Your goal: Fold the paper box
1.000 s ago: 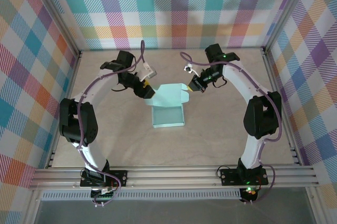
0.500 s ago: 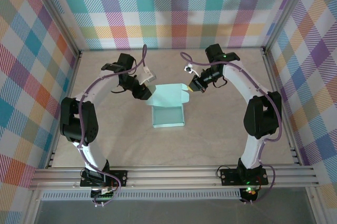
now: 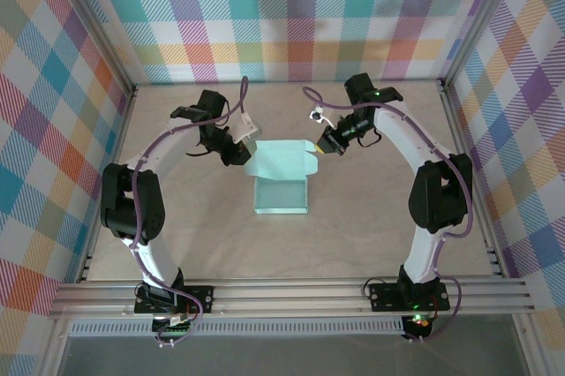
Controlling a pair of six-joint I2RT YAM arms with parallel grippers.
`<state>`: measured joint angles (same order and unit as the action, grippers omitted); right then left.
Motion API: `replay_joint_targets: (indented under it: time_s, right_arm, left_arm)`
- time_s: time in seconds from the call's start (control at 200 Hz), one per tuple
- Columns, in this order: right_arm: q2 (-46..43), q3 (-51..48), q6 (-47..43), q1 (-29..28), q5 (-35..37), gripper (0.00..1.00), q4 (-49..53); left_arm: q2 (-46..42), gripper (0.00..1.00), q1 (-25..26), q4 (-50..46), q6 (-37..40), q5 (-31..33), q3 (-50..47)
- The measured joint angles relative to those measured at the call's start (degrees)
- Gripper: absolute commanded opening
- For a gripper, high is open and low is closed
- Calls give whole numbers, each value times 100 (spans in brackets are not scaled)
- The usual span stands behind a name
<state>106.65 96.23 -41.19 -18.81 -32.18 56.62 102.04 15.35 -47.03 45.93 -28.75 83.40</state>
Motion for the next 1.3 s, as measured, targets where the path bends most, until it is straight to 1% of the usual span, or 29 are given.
replay_joint_targets:
  time_s: [0.095, 0.145, 0.17, 0.175, 0.18, 0.195, 0.2, 0.205, 0.21, 0.215, 0.235, 0.28, 0.33, 0.41, 0.49, 0.75, 0.935, 1.015, 1.12, 1.18, 1.215, 1.27, 1.3]
  right_arm:
    - [0, 0, 2, 0, 9, 2, 2]
    - [0, 0, 2, 0, 22, 6, -2]
    - [0, 0, 7, 0, 24, 16, -2]
    - [0, 0, 11, 2, 24, 16, -2]
    - [0, 0, 15, 2, 24, 21, -2]
    - [0, 0, 13, 2, 26, 30, -2]
    - [0, 0, 24, 2, 26, 32, -2]
    - [0, 0, 39, 4, 26, 36, 0]
    - [0, 0, 42, 7, 31, 42, -2]
    - [0, 0, 42, 7, 31, 42, -2]
    - [0, 0, 44, 7, 33, 51, -11]
    - [0, 0, 48, 7, 63, 60, -59]
    - [-4, -4, 44, 7, 76, 64, -133]
    - [-44, -81, 31, 4, 125, 65, -304]
    - [-76, -179, -9, 4, 157, 63, -431]
    - [-72, -380, -494, -2, 192, 50, -553]
    - [20, -385, -643, -7, 197, 44, -549]
    - [138, -385, -651, -33, 197, 39, -529]
    - [273, -385, -675, -39, 197, 38, -490]
    - [326, -376, -691, -39, 197, 36, -466]
    - [352, -376, -695, -46, 197, 33, -463]
    - [393, -365, -713, -57, 197, 31, -446]
    - [420, -352, -721, -63, 197, 27, -442]
  left_arm:
    - [0, 0, 2, 7, 15, -50, 0]
    - [-4, 0, 4, -2, 20, -63, 0]
    - [-4, 0, 11, -2, 20, -66, 0]
    - [-4, 0, 13, -2, 20, -68, 0]
    - [-4, 0, 13, -2, 20, -68, 0]
    - [-4, 0, 13, -2, 20, -68, 0]
    - [-4, 0, 15, -2, 20, -68, 0]
    - [-7, 0, 17, -4, 20, -70, 0]
    - [-7, 0, 22, -4, 20, -68, 0]
    - [-9, 0, 22, -4, 20, -68, 0]
    - [-11, 0, 26, -4, 22, -70, 0]
    - [-15, 0, 46, -4, 28, -70, 0]
    - [-22, 0, 70, -4, 46, -70, -2]
    - [-33, 0, 103, 13, 66, -72, -26]
    - [-66, 0, 114, 20, 85, -70, -55]
    - [-76, 0, 114, 15, 133, -70, -66]
    - [-74, 0, 114, 15, 131, -70, -66]
    - [-74, 0, 114, 15, 131, -70, -66]
    - [-74, 0, 114, 13, 129, -70, -66]
    - [-74, 0, 116, 13, 129, -68, -66]
    - [-74, 0, 118, 13, 129, -68, -66]
    - [-74, 0, 118, 13, 129, -68, -66]
    - [-74, 0, 125, 11, 129, -68, -66]
